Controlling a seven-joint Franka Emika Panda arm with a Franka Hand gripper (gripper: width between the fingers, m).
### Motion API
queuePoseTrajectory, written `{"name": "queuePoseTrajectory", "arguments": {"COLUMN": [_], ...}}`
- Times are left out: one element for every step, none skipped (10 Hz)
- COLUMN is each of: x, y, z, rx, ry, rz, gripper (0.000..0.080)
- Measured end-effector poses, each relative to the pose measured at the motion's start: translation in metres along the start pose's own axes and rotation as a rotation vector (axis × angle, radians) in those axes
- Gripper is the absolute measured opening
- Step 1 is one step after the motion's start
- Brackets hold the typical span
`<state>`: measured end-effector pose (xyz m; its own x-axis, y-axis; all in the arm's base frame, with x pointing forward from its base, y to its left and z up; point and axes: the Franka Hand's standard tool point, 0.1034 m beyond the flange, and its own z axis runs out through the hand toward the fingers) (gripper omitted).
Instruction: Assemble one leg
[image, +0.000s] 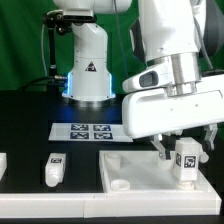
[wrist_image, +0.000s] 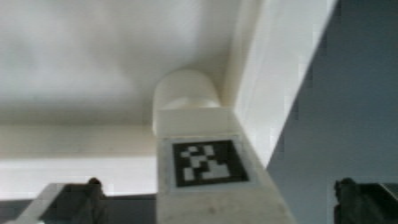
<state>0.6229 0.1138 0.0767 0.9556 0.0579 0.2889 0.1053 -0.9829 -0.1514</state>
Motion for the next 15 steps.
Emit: {"name": "queuePoseTrajectory", "arguments": {"x": [-0.002,0.004,0.007,0.001,0.006,0.005,0.005,0.004,0.008,0.007,0.005,0.004,0.004,0.004,0.004], "y": [-0.002,0.002,0.006,0.002,0.002,0.003,0.003,0.004,0.002,0.003,0.003,0.001,0.0,0.0,0.0], "z": [0.001,-0.001,0.0,-0.001,-0.001,0.0,-0.001,-0.004,-0.005,-0.002,0.002,0.003,0.003,0.003,0.003], "rx": [0.021,0.035,0.042,0.056,0.053,0.053,0.052,0.01,-0.014,-0.015,-0.018,-0.019,-0.019,-0.019,-0.02], "ry": [-0.1,-0.169,-0.209,-0.284,-0.264,-0.265,-0.265,-0.302,-0.283,-0.276,-0.269,-0.264,-0.263,-0.263,-0.263], "rz": [0.041,0.049,0.047,0.048,0.048,0.049,0.05,0.104,0.104,0.101,0.096,0.1,0.112,0.112,0.137], "gripper": [0.0649,0.0649,0.0649,0.0649,0.0649,0.0649,0.0649,0.0649,0.0649,0.0649,0.0649,0.0649,0.0649,0.0535,0.0535]}}
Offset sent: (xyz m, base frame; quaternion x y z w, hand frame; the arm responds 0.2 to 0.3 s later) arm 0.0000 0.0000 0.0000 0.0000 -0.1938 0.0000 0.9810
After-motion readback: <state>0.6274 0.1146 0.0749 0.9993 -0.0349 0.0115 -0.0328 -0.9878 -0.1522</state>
